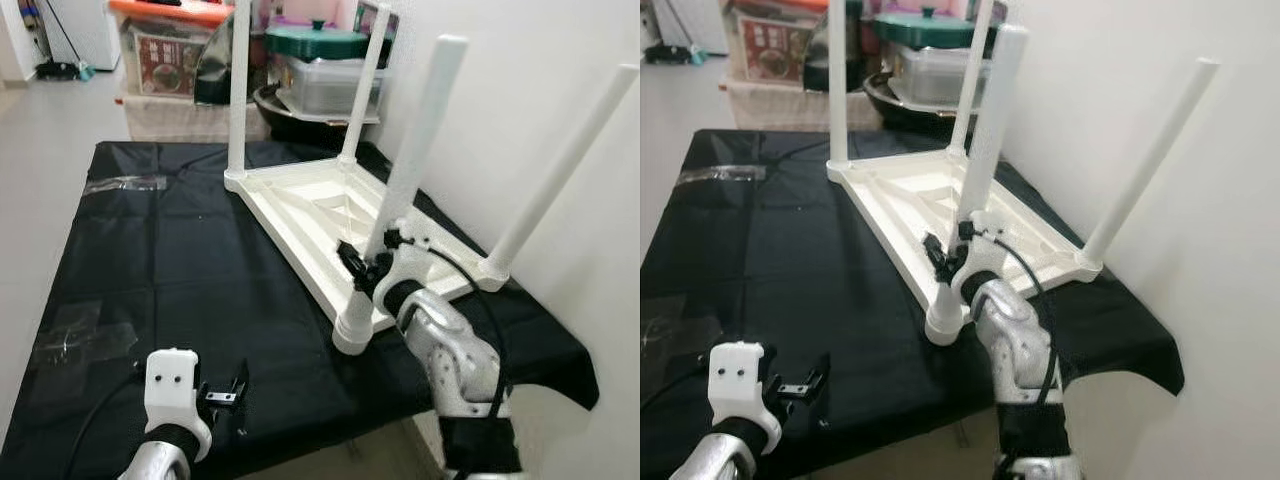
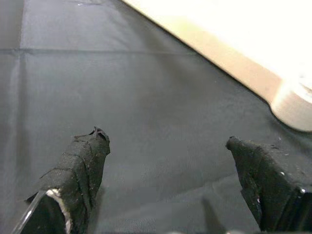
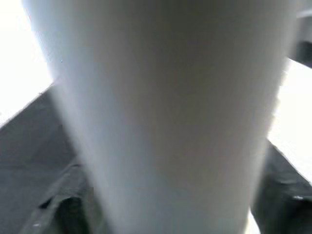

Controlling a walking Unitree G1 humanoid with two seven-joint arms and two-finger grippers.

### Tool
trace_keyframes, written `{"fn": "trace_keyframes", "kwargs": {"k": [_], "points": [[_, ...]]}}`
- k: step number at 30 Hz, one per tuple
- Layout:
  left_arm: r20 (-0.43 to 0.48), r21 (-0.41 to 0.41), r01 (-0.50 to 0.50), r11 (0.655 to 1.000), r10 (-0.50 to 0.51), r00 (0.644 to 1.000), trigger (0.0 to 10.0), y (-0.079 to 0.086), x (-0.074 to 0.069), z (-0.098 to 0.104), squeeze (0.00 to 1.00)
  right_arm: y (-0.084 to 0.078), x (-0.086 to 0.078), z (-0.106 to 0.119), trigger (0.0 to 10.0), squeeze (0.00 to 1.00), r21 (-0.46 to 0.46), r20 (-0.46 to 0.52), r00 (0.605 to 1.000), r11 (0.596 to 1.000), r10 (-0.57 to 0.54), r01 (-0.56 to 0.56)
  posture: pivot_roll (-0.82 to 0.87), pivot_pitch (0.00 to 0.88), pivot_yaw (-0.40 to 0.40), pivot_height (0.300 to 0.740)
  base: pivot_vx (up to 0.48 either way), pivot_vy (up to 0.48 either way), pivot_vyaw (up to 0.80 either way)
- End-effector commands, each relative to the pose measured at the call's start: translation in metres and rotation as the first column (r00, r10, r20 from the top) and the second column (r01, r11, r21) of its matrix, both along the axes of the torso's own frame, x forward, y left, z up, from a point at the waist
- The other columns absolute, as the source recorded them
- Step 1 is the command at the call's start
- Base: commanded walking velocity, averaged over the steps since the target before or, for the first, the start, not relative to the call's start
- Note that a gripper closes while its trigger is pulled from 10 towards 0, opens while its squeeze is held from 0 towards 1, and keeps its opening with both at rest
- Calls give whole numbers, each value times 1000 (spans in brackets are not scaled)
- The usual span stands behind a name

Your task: Building children table

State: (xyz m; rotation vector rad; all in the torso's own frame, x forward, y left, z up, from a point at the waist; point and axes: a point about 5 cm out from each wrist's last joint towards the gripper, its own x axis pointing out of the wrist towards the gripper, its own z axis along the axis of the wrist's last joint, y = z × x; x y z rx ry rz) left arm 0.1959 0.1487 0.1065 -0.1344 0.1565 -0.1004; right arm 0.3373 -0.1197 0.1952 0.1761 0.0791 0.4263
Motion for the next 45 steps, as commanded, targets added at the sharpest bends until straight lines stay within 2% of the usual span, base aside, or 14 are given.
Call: {"fn": "trace_keyframes", "kwargs": {"k": [1, 10, 11, 18, 20, 25, 28, 30, 31, 34, 36, 39, 40, 45], "points": [[-4, 4, -10, 1000, 10, 1000, 10000, 0, -1, -2, 0, -1, 5, -1, 10000, 0, 34, -1, 994, 994, 105, -105, 169, 0, -152, 740, 0, 0, 0], [0, 8, 9, 1000, -9, 1000, 10000, -5, 0, -2, 0, -14, -10, -20, 10000, 0, -31, 2, 900, 900, 435, -435, 185, 0, -161, 740, 0, 0, 0], [4, 9, -3, 1000, 2, 1000, 10000, -3, 1, -2, 0, -13, -8, -27, 39, 0, -23, -28, 911, 911, 412, -413, 199, 0, -178, 740, 0, 0, 0], [9, 21, -15, 1000, 15, 1000, 10000, 0, 1, -1, 0, -18, 14, -49, 0, 0, -23, -151, 983, 994, 103, -108, 208, 0, -176, 740, 0, 0, 0], [9, 26, -13, 1000, 13, 1000, 10000, 1, 1, -1, 0, -48, 18, -72, 0, 0, -90, -276, 874, 916, -400, 391, 204, 0, -172, 740, 0, 0, 0], [4, 42, -15, 999, 14, 1000, 10000, 3, -2, 0, 0, -84, -24, -84, 0, 0, -292, -250, 552, 605, -796, 740, 200, 0, -158, 740, 0, 0, 0], [-1, 41, -14, 999, 14, 1000, 10000, 4, -4, -1, 0, -82, -34, -80, 0, 0, -303, -219, 559, 601, -800, 740, 191, 0, -151, 740, 0, 0, 0], [-4, 42, -15, 999, 15, 1000, 10000, 5, -4, -1, 0, -71, -36, -78, 3843, 0, -286, -249, 626, 674, -739, 682, 185, 0, -146, 740, 0, 0, 0], [-3, 43, -18, 999, 18, 1000, 10000, 6, -3, 0, 0, -59, -36, -75, 10000, 0, -262, -273, 685, 737, -675, 622, 182, 0, -139, 740, 0, 0, 0], [-1, 44, -21, 999, 21, 1000, 10000, 7, -3, 1, 0, -49, -33, -69, 10000, 0, -243, -238, 755, 790, -611, 562, 193, 0, -143, 740, 0, 0, 0], [-4, 44, -25, 999, 25, 1000, 10000, 8, -4, 0, 0, -34, -22, -51, 10000, 1000, -111, -159, 878, 891, -452, 439, 184, 0, -144, 740, 0, 0, 0], [-4, 43, -23, 999, 23, 1000, 10000, 8, -3, -1, 0, -33, -9, -32, 10000, 1000, -37, -88, 930, 934, -357, 355, 181, 0, -145, 740, 0, 0, 0], [-3, 41, -21, 999, 22, 1000, 10000, 7, -2, -1, 0, -34, -4, -25, 10000, 0, 20, -69, 954, 956, -292, 294, 174, 0, -141, 740, 0, 0, 0], [-3, 38, -16, 999, 16, 1000, 10000, 5, -3, -1, 0, -36, -1, -23, 10000, 0, 63, -16, 991, 989, -131, 132, 174, 0, -137, 740, 0, 0, 0]]}}
